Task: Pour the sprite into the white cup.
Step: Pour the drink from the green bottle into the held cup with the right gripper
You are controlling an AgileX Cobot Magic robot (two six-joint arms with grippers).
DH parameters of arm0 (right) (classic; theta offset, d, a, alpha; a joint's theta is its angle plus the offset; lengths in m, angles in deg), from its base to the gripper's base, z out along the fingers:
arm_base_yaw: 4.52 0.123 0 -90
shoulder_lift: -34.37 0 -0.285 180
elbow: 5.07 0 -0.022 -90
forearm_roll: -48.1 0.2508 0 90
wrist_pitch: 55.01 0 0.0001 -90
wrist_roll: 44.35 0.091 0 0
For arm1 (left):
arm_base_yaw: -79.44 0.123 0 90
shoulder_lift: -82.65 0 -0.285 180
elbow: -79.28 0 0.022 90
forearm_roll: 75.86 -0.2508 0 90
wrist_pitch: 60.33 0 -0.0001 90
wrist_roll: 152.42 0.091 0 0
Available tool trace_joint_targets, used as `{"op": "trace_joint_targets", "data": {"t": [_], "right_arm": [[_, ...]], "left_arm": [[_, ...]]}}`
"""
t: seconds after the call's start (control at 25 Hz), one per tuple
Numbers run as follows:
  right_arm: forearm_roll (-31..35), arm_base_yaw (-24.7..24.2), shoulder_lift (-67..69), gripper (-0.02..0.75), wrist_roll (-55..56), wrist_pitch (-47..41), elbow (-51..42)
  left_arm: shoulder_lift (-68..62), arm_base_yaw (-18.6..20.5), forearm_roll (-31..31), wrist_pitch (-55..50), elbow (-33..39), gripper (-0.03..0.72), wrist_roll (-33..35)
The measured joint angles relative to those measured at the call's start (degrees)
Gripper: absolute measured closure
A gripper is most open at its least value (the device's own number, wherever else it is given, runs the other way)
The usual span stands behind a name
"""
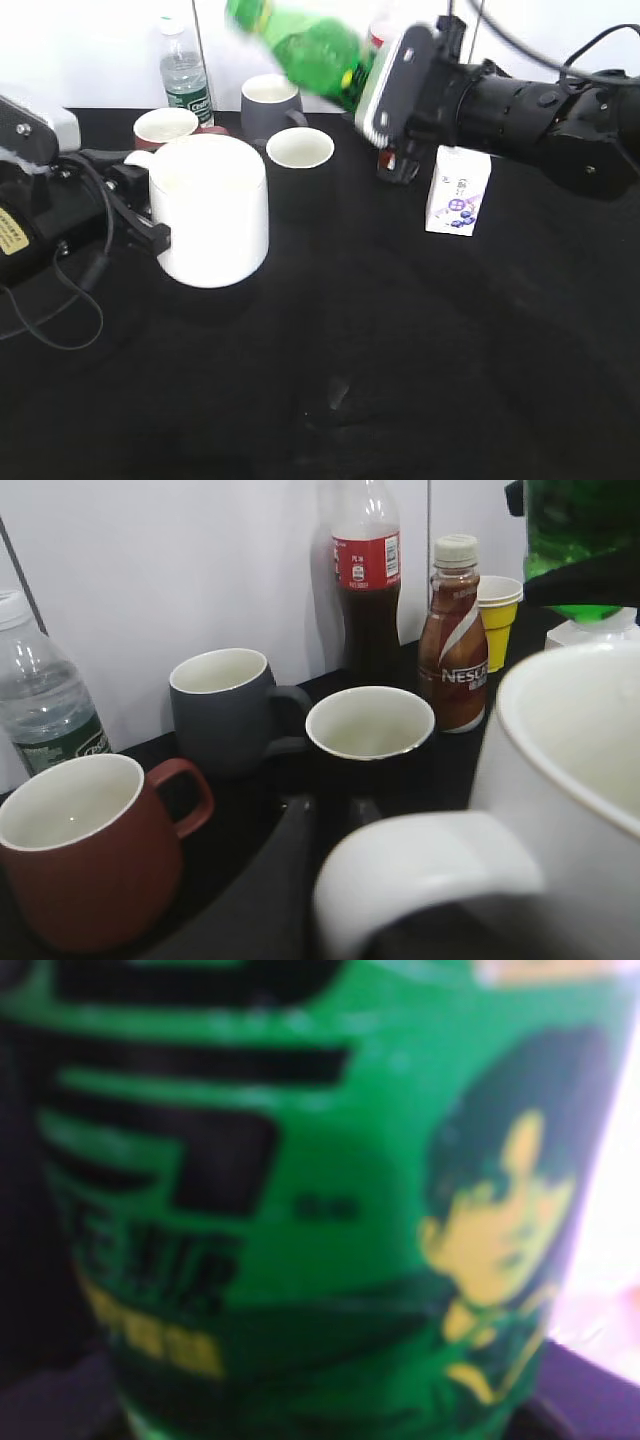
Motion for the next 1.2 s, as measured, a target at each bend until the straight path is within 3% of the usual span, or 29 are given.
{"op": "trace_joint_targets", "data": {"t": [0.2,0.4,1.2], "right_arm": [[0.3,0.0,0.0,0.308,-19.4,0.9,0.0],[7.4,0.0,0.0,0.308,-34.0,2.5,0.0],[13.3,0.0,0.0,0.308,-45.3,8.1,0.0]], "left_arm": [[0.0,0.0,-0.1,0.2,0.0,0.620,0.0],[0.0,0.0,-1.5,0.5,0.0,0.620,0.0],[0.0,0.0,-3.1,1.9,0.0,0.620,0.0]]}}
